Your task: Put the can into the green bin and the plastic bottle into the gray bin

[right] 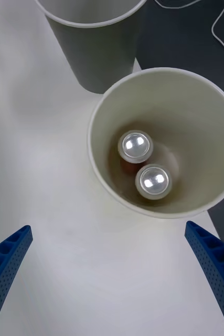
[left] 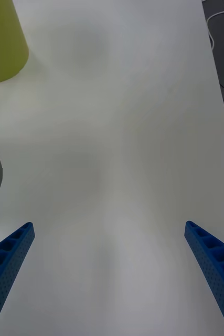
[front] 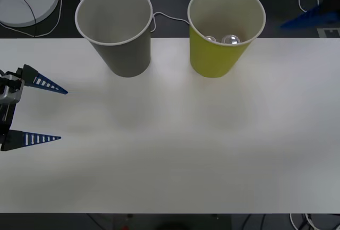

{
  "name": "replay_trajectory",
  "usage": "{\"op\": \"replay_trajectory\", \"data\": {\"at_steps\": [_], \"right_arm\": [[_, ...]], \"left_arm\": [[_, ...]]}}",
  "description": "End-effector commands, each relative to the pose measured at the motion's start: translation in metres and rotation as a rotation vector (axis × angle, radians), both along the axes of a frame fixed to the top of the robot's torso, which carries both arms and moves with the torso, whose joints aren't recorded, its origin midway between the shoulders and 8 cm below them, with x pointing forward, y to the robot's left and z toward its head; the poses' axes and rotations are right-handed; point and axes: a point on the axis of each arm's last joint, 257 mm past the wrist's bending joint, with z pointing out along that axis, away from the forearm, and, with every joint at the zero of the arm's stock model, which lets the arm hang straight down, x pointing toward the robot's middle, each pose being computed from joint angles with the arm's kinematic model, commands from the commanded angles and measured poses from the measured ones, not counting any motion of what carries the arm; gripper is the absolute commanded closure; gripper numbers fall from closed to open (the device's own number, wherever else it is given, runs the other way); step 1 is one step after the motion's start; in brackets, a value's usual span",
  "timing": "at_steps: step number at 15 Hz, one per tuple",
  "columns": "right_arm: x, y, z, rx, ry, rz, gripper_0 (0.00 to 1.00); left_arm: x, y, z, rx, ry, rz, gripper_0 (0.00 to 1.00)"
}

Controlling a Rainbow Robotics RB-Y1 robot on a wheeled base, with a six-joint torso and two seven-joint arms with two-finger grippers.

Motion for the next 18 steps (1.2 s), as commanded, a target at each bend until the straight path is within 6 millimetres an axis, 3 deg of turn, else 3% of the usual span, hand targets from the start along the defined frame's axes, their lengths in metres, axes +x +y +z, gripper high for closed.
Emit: {"op": "replay_trajectory", "data": {"at_steps": [1,9,18], "right_arm": [[-0.020,-0.019,-0.013,0.018,-0.024,0.081,0.00],[-0.060,-0.074,-0.070,0.036,-0.115,0.243,0.00],[-0.096,-0.109,-0.143,0.037,-0.166,0.317,0.00]], "left_arm": [[0.000,0.000,0.000,0.000,0.000,0.000,0.00],[0.000,0.000,0.000,0.000,0.000,0.000,0.00],[0.000,0.000,0.000,0.000,0.000,0.000,0.00]]}}
